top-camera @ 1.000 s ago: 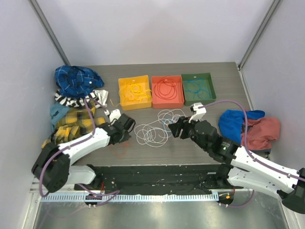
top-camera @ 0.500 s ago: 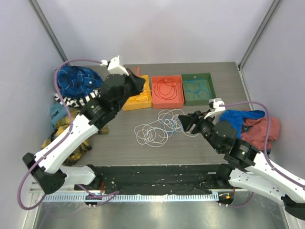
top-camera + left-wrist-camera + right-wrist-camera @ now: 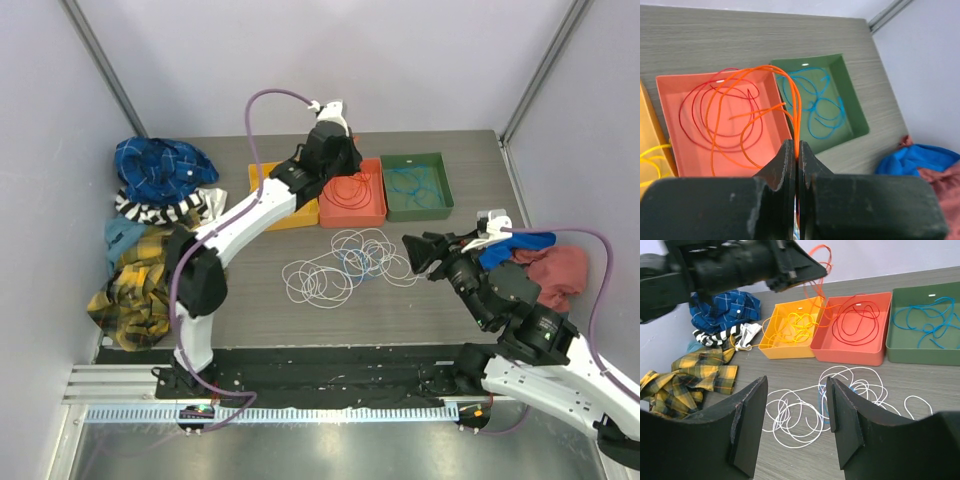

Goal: Untangle the cables

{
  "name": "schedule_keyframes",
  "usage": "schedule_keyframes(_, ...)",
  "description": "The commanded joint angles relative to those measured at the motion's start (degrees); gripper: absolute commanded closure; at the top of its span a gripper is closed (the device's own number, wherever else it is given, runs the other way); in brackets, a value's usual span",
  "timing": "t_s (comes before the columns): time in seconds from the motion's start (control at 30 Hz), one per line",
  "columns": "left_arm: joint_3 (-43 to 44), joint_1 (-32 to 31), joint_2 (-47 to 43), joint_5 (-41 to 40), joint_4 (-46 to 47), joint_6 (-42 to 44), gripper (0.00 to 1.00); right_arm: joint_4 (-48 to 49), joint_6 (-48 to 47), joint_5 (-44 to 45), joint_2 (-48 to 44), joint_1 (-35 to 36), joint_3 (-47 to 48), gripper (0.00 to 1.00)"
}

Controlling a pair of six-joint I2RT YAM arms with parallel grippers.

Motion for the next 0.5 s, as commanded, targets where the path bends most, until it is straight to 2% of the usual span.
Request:
schedule_keyframes(0.0,8.7,3.8,7.4,3.5,1.1,0.9,1.00,-0.6,-2.0,2.0,-0.1,0.2,2.2,0.42)
schedule_keyframes(0.17,19.6,6.2,18.2,6.3,-2.9,0.3,1.00,-0.4,-2.9,2.5,1.6,0.1,1.8,0.42)
schedule_keyframes(0.2,22.1,7.1,21.8,9.3,-4.8,-0.1,0.93,-0.4,-3.1,2.7,1.9,0.2,1.8,0.42)
schedule_keyframes(0.23,27.4,7.4,23.5,10.3,-6.7,-0.2,0.56,-0.3,-3.3,2.9,2.4,0.2,1.8,0.42)
schedule_keyframes(0.27,28.8,7.5,24.1,10.5,-9.0,-0.2,0.44,-0.2,-3.6,3.1,2.6,0.1,2.0,0.42)
schedule_keyframes(0.3,28.8,7.3,24.1,10.7,-8.9,0.7,0.38,-0.1,-3.9,3.1,3.2,0.3,2.0,0.42)
schedule_keyframes(0.33,26.0,6.9,21.9,9.9,-8.3,1.1,0.22,0.2,-4.0,3.4,3.3,0.2,2.0,0.42)
schedule_keyframes(0.37,23.1,6.8,20.2,9.2,-6.7,1.5,0.01,1.0,-4.3,3.5,3.5,0.1,1.8,0.42)
schedule_keyframes(0.47,14.3,6.3,12.7,8.4,-1.4,1.6,0.00,2.1,-4.5,3.2,4.8,0.2,2.0,0.42)
